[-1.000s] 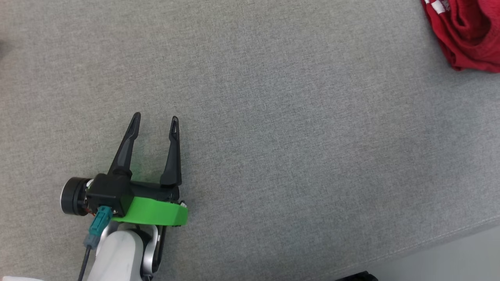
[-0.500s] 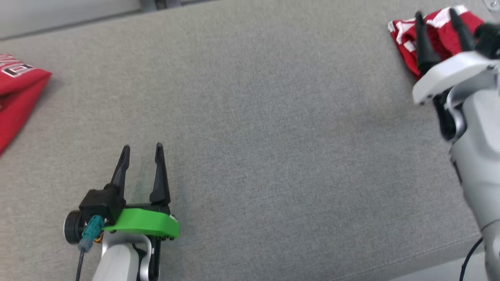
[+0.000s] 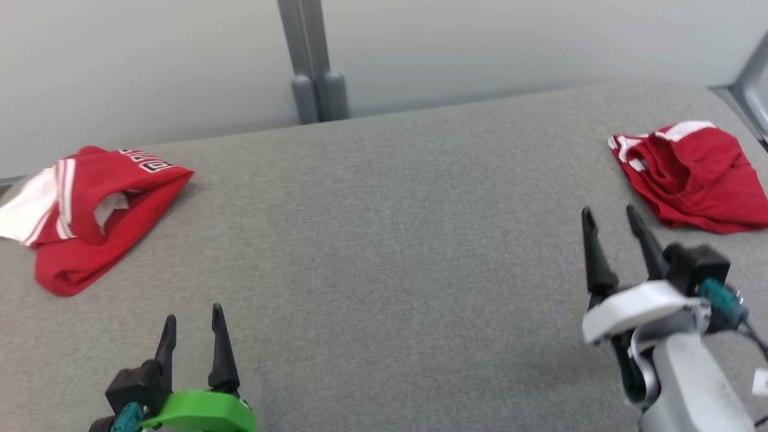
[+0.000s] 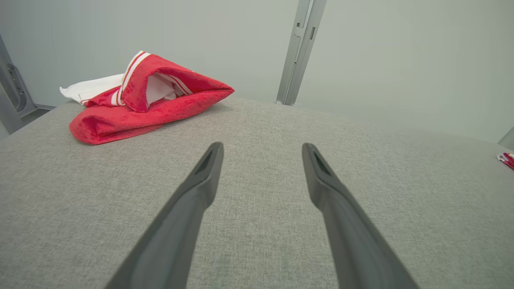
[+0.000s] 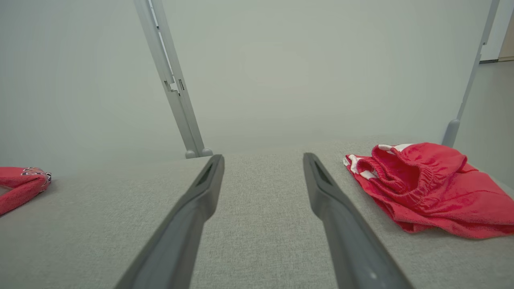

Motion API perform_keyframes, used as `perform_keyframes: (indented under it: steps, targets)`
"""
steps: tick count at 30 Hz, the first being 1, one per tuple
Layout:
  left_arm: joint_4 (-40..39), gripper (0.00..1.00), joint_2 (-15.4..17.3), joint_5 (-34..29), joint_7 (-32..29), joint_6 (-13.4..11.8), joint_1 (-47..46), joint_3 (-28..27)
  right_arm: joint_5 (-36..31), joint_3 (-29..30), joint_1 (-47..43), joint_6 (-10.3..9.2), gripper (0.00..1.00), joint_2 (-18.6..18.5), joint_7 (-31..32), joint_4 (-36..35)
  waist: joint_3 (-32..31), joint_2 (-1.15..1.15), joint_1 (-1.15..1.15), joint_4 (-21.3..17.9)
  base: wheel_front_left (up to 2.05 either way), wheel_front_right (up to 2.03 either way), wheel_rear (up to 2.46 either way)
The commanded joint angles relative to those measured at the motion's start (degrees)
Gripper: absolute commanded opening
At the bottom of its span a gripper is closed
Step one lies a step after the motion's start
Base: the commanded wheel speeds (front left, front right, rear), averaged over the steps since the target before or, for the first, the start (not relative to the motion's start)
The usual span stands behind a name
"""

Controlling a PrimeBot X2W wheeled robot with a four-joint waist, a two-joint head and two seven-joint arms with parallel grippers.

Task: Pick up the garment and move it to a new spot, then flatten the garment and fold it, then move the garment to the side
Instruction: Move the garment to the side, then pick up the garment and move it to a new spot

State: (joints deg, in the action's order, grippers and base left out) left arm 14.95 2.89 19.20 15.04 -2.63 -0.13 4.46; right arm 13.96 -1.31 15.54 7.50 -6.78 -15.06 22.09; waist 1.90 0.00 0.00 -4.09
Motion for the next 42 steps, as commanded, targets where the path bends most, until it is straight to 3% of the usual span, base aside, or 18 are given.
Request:
perform_keyframes:
  steps: [1, 9, 14, 36, 42]
  targets:
    - [0.2, 1.00, 0.1, 0.7, 0.2, -0.2, 1.4, -0.1, -0.9, 0.4, -2.6, -0.02, 1.00, 0.8, -0.2, -1.5, -4.3, 0.00, 0.00, 4.3, 0.00, 0.00, 0.00]
    - [0.5, 1.00, 0.1, -0.5, 0.2, 1.1, 5.4, -0.2, -3.5, -1.4, -12.4, -0.02, 1.00, 3.6, -0.2, -8.2, -6.8, 0.00, 0.00, 6.1, 0.00, 0.00, 0.00]
    - [0.4, 1.00, 0.1, 0.1, 0.2, 1.1, 6.2, 0.1, -1.1, -2.9, -15.5, -0.02, 1.00, 3.8, -0.2, -8.9, -7.4, 0.00, 0.00, 6.6, 0.00, 0.00, 0.00]
    - [0.3, 1.00, 0.1, 0.1, 0.2, 0.7, 5.2, 1.4, 0.4, -5.4, -16.0, -0.02, 1.00, 3.8, -0.2, -6.3, -7.2, 0.00, 0.00, 6.0, 0.00, 0.00, 0.00]
    - [0.7, 1.00, 0.1, -1.1, 0.2, 1.0, 3.8, 1.9, 0.2, -4.7, -16.5, -0.01, 1.00, 3.8, -0.2, -6.6, -7.0, 0.00, 0.00, 10.1, 0.00, 0.00, 0.00]
